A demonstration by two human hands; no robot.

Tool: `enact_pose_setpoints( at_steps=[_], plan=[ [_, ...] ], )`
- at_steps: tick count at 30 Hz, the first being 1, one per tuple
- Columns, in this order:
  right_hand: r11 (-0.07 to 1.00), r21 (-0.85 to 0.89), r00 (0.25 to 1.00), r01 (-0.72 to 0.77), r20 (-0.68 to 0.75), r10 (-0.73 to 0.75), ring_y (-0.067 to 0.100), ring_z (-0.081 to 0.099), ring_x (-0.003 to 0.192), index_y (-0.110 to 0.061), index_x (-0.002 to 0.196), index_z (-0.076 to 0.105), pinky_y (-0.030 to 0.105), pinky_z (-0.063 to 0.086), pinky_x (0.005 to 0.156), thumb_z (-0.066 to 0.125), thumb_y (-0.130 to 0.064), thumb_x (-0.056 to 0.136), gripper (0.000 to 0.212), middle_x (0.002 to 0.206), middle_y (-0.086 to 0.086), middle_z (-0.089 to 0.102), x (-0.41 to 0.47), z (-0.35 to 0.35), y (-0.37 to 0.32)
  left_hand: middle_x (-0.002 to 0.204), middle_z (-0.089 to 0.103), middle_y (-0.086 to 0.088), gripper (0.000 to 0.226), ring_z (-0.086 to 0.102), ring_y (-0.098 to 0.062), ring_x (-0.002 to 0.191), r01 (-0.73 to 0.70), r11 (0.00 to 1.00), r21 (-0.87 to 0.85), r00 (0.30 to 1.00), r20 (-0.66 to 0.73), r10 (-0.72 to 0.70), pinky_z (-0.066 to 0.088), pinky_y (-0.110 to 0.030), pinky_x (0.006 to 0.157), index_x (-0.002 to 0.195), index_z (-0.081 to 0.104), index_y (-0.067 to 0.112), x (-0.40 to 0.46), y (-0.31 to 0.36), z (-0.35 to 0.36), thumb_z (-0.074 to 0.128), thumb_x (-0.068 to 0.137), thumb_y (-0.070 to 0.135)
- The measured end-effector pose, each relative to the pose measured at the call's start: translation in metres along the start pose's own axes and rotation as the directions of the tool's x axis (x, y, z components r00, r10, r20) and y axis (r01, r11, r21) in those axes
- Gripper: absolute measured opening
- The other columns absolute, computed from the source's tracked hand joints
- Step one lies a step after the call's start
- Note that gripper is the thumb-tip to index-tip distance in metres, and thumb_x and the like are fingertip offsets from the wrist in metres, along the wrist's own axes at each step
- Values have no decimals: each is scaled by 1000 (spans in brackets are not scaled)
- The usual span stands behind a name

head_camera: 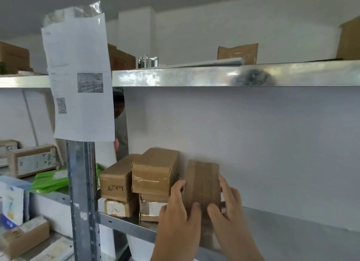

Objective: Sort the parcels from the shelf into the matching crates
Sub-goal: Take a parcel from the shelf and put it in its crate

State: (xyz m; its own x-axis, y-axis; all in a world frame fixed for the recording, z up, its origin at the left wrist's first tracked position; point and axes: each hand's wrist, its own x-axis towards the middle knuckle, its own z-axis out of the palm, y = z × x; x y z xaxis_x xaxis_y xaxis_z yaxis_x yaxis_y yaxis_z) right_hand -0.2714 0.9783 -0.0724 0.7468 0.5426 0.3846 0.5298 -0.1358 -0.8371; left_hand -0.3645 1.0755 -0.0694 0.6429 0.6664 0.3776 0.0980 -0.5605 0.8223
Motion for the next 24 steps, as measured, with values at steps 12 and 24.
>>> enact_pose_setpoints(
  at_steps=[12, 24],
  plan=[
    [977, 136, 965, 164, -228, -130, 1, 59, 108, -59, 151, 19, 11, 52, 85, 61, -9, 101, 82, 115, -25, 48, -50, -74, 27, 137, 47, 18, 83, 59, -3, 116, -136, 958, -253, 974, 143, 176, 58, -33, 103, 144, 30, 62, -35, 49, 45, 71, 90, 15],
    [929, 268, 841, 257, -536, -78, 8, 65, 102, -41, 114, 52, 22, 59, 76, 61, -38, 102, 15, 110, -9, 65, -127, -255, 60, 101, 73, 9, 18, 68, 1, 85, -115, 857, -502, 942, 218, 254, 53, -17, 80, 99, 52, 29, -113, 165, 167, 53, 103, 46]
  ],
)
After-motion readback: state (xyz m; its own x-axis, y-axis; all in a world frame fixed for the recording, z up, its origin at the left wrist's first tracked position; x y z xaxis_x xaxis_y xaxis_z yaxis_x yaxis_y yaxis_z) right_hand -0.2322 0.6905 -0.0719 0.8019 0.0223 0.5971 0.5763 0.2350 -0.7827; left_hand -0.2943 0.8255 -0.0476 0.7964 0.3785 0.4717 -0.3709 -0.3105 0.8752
